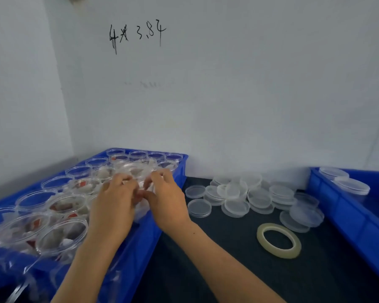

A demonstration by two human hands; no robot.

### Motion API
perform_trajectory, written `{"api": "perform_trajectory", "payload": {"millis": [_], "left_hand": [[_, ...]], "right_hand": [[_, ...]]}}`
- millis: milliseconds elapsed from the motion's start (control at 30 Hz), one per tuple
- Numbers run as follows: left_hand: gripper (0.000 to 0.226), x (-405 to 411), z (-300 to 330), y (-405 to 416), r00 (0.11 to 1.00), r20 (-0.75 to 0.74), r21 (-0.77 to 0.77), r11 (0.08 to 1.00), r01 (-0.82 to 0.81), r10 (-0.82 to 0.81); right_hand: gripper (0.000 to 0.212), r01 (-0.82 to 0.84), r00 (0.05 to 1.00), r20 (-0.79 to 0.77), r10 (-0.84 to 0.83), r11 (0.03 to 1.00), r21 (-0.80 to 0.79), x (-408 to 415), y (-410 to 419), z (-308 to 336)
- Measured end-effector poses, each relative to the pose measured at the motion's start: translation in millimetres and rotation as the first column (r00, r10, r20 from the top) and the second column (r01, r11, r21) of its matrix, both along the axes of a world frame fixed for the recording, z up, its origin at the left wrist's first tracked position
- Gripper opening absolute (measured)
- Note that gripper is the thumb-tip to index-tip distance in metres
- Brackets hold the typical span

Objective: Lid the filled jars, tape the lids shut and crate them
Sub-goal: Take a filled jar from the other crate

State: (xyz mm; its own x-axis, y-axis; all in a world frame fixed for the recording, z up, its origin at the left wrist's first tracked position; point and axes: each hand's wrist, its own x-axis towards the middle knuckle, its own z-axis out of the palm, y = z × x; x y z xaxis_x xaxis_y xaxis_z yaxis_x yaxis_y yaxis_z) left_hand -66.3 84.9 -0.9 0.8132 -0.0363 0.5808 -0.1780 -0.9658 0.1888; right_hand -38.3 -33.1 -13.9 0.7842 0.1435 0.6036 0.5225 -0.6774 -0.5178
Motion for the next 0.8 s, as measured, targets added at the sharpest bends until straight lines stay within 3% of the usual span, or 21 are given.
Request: {"api": "perform_trajectory", "payload": {"millis": [100, 200, 300, 367, 433, 533, 600, 800], "left_hand": [[0.018, -11.3, 23.1, -30.9, 0.985, 0.154, -0.113, 0.989, 0.096, -0.078], [0.032, -5.7, 21.8, -70.6, 0.942, 0.28, -0.223, 0.942, 0.251, -0.184], [0.062, 3.7, -1.5, -113.1, 0.864, 0.375, -0.452, 0.747, 0.487, -0.336], [0.088, 14.2, -26.5, -136.6, 0.851, 0.3, -0.629, 0.581, 0.516, -0.431], [0.101, 31.2, -58.2, -154.3, 0.826, 0.133, -0.739, 0.501, 0.451, -0.548], [0.095, 51.1, -107.0, -174.8, 0.706, -0.069, -0.78, 0.479, 0.402, -0.705], [0.098, 58.3, -131.7, -184.2, 0.652, -0.127, -0.769, 0.49, 0.411, -0.747], [0.094, 78.5, -159.3, -197.9, 0.702, -0.07, -0.803, 0.458, 0.382, -0.709]], "right_hand": [[0.008, -0.041, 0.996, 0.082, 0.023, 0.972, 0.233, -15.1, -25.0, 24.0], [0.006, -0.013, 0.996, 0.085, -0.016, 0.944, 0.33, -24.8, -65.7, 36.6], [0.016, 0.094, 0.995, 0.004, -0.103, 0.921, 0.377, -27.0, -112.8, 28.9], [0.022, 0.168, 0.986, -0.069, -0.153, 0.888, 0.427, -27.5, -142.1, 13.8], [0.026, 0.224, 0.974, -0.124, -0.187, 0.842, 0.491, -28.6, -165.9, -5.0], [0.036, 0.271, 0.962, -0.18, -0.203, 0.78, 0.565, -31.5, -193.7, -35.2], [0.034, 0.257, 0.966, -0.195, -0.172, 0.744, 0.616, -31.2, -207.7, -56.0], [0.007, 0.194, 0.978, -0.194, -0.075, 0.663, 0.724, -11.6, -228.0, -93.7]]}}
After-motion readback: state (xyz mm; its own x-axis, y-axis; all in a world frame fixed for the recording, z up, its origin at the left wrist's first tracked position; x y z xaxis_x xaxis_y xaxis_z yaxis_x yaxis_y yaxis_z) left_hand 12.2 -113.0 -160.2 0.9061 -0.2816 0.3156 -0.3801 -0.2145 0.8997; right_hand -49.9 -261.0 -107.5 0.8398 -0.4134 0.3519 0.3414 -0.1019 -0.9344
